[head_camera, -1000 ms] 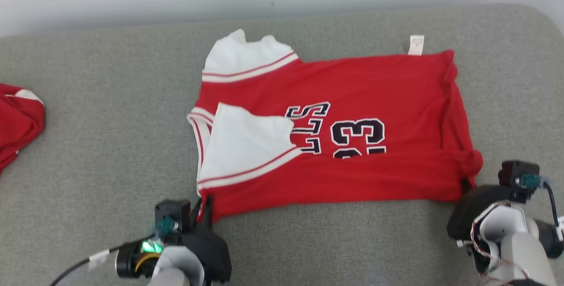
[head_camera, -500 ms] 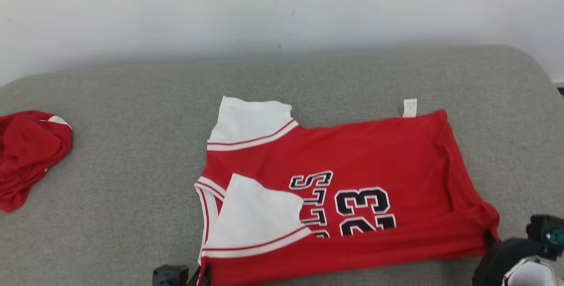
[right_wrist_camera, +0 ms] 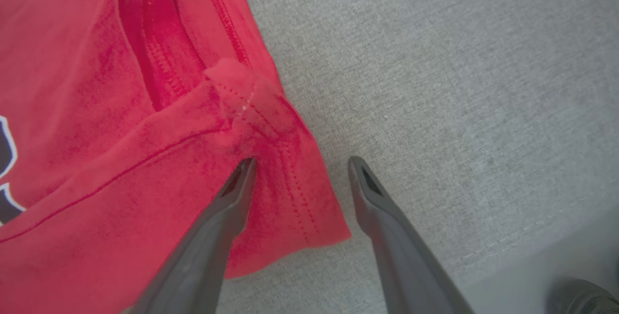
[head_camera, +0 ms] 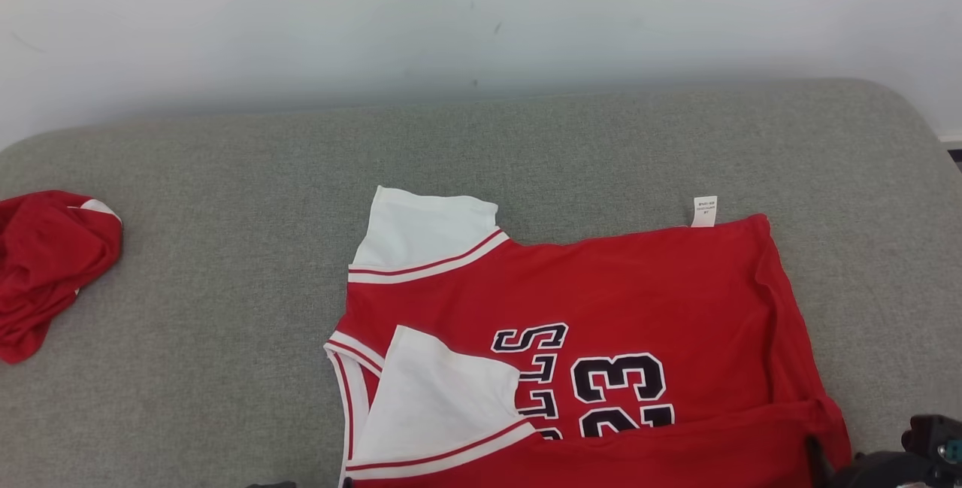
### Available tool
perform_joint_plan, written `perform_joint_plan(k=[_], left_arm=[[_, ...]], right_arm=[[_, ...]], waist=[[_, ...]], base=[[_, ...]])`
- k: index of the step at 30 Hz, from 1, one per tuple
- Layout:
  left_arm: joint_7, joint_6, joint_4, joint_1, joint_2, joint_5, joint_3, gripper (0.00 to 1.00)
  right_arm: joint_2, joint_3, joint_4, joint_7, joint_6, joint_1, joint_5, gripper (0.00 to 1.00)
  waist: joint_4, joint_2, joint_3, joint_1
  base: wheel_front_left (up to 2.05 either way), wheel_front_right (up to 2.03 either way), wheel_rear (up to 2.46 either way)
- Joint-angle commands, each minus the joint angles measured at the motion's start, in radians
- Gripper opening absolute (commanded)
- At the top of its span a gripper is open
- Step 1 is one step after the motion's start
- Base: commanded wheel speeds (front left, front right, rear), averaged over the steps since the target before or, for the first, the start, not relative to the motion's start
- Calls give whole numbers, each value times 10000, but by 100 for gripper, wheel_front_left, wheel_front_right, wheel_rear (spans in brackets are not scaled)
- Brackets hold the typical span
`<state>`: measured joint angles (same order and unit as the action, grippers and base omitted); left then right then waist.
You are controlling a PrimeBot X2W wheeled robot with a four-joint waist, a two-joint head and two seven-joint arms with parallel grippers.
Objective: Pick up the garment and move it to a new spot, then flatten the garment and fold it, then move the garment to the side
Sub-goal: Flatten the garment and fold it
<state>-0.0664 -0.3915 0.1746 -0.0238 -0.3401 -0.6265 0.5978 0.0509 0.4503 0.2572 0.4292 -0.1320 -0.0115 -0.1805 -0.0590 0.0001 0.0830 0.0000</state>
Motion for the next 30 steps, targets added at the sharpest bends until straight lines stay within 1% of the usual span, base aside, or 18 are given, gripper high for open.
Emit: perform_joint_plan(k=[1,4,6,7,11,16,18,19,21,23,26,30], left_arm=[[104,-116,-91,69,-65,5,-87,100],[143,-183,-238,-95,-205,48,-218,100],[144,-123,-307,-334,-339,97,-294,100],[26,-53,-359,-632,-519,157,-346,100],[-338,254,-432,-1639,-863,362,-367,100],[-994,979,-48,-3367,-1012,318,-373,100],[-1231,1216,293,-4057,-927,229,-404,100],[-1231,1216,293,-4057,-927,229,-404,100],[-1543,1504,714,-4711,-706,-60,-465,100],[-1927,1850,1242,-5461,-628,-214,-418,100],[-2286,2375,1988,-6496,-408,-264,-319,100],[-2494,2915,2939,-7659,-244,-240,-210,100]], right_arm=[[-15,-24,-120,-68,27,110,81,100],[-10,-75,-496,194,27,349,238,100],[-15,-171,-830,488,27,558,329,100],[-13,-265,-1215,906,27,862,482,100],[-13,-422,-1900,1905,27,1619,1104,100],[-16,-644,-2068,2735,27,3010,1725,100],[-18,-775,-1888,3052,27,3567,1883,100],[-18,-775,-1888,3052,27,3567,1883,100],[101,-927,-1580,3550,27,4031,2128,100],[276,-1133,-1318,3868,27,4616,2299,100],[427,-1508,-977,4033,25,5350,2392,100],[584,-1890,-445,3847,27,6309,2415,100]], waist=[[-12,-1,-20,0],[-28,-1,-36,0],[-49,-1,-31,0],[-86,-1,-10,0],[-145,-1,132,0],[-181,-1,561,0],[-241,-1,770,0],[-241,-1,770,0],[-285,-1,1018,0],[-317,-1,1284,0],[-423,-1,1717,0],[-673,-1,2344,0]], base=[[0,0,0],[0,0,0],[0,0,0],[0,0,0],[0,0,0],[0,0,0],[0,0,0],[0,0,0],[0,0,0],[0,0,0],[0,0,0],[0,0,0]])
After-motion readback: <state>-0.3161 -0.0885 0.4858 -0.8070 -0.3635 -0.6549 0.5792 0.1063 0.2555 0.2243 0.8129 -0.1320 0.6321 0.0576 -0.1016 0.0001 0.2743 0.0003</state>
